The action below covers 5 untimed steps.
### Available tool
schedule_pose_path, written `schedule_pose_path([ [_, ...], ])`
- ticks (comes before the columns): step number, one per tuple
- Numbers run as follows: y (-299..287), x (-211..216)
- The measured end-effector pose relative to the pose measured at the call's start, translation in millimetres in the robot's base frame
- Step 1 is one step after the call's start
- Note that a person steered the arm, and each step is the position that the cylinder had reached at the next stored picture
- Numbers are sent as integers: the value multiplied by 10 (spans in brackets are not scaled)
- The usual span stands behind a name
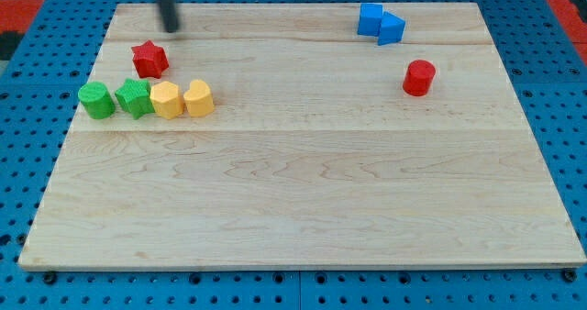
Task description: Place the yellow heart at the top right side of the board
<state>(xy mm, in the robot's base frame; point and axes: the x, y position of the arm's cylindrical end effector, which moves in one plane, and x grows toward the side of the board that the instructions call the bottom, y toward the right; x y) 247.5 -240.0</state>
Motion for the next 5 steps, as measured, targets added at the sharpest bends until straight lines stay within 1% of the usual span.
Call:
schedule_pose_path([
  [1,-561,415],
  [2,353,677],
  [3,1296,766],
  [4,1467,719],
  [5,627,621],
])
